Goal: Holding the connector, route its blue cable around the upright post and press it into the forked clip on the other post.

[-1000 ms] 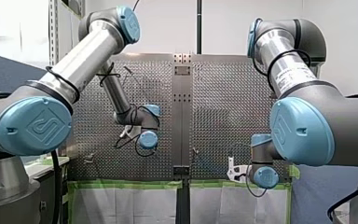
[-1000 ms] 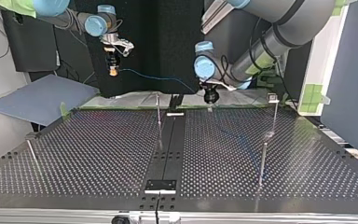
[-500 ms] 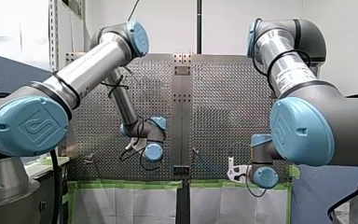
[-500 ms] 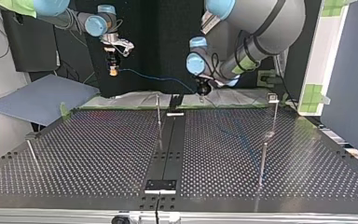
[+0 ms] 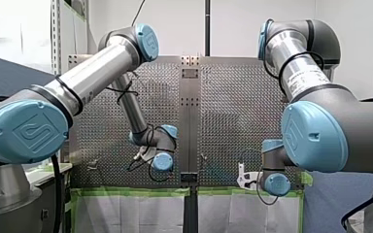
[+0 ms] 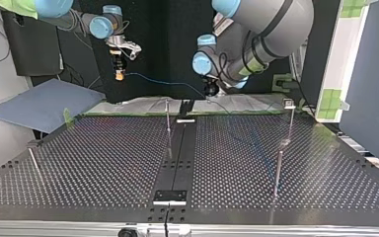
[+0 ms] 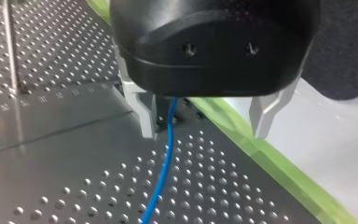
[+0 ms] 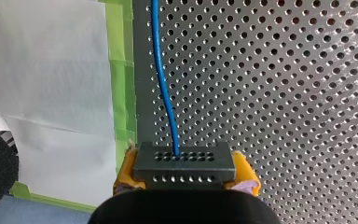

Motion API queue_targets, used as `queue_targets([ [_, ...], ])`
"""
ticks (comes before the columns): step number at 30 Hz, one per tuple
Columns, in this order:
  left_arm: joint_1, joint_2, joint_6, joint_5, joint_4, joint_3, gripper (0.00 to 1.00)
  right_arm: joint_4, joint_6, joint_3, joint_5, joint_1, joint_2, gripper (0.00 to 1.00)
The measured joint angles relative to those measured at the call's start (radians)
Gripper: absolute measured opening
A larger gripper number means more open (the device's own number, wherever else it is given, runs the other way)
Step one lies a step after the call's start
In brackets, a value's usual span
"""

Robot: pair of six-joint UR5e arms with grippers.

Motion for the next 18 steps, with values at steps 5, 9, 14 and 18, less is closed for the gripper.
queue_targets([
  [5, -0.02, 0.0, -0.026, 0.014, -0.003, 0.005, 0.99, 0.0, 0.003, 0.0, -0.002, -0.002, 0.0, 0.0],
  [9, -0.034, -0.001, -0.053, 0.025, -0.007, 0.012, 0.99, 0.0, 0.004, 0.0, -0.002, -0.004, 0.0, 0.0],
  [14, -0.049, -0.023, -0.068, 0.016, -0.024, 0.035, 0.99, 0.0, 0.004, 0.0, -0.005, -0.001, 0.0, 0.0],
  [18, -0.063, -0.054, -0.088, 0.019, -0.042, 0.065, 0.99, 0.0, 0.004, 0.0, -0.004, 0.001, 0.0, 0.0],
])
